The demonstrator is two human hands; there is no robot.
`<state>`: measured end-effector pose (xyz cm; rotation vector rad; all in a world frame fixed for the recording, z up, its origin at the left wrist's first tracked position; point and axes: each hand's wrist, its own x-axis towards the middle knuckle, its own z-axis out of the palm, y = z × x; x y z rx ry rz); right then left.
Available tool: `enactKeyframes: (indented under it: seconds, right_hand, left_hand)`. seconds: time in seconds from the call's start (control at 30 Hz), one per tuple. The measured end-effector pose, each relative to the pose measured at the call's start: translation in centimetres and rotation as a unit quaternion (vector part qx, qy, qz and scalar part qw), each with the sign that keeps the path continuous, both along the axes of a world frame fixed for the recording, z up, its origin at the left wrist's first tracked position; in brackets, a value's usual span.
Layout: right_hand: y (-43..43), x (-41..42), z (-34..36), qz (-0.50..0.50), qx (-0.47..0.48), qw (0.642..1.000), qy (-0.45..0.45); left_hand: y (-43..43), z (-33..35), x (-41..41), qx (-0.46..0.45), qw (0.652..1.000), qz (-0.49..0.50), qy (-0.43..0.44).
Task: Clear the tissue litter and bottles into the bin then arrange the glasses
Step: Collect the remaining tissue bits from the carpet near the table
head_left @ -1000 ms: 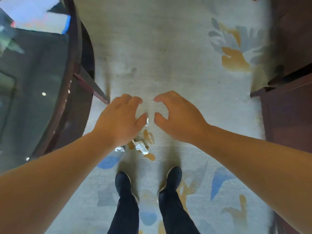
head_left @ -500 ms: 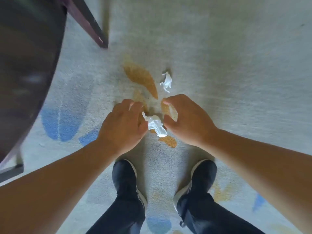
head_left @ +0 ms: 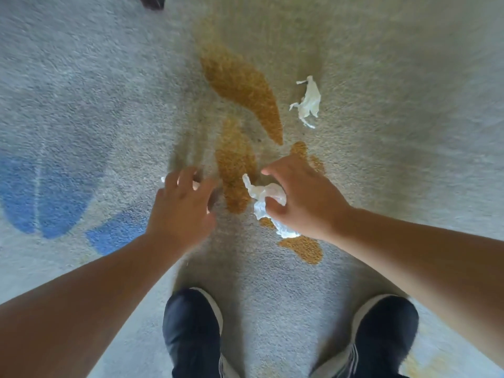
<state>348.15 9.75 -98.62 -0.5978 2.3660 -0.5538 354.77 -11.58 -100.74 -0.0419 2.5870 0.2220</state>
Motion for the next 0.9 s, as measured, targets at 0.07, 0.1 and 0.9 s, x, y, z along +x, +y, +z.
enactKeyframes:
  seconds: [0.07, 0.1, 0.9]
  right_hand:
    - [-0.3, 0.2, -0.9, 0.034, 0.001, 0.999, 0.014]
    - [-0.5, 0.4, -1.3, 0.054, 0.004, 0.998, 0.019]
    - [0.5, -7.3, -1.7, -0.035, -0.036, 0.989, 0.14]
  left_hand:
    - [-0.5, -0.8, 0.0, 0.007, 1.0, 0.0, 0.021]
    - [-0.7, -1.0, -0.3, 0.016, 1.0, 0.004, 0.022]
    - [3.0, 1.6, -8.6, 0.234, 0.961, -0.034, 0.146]
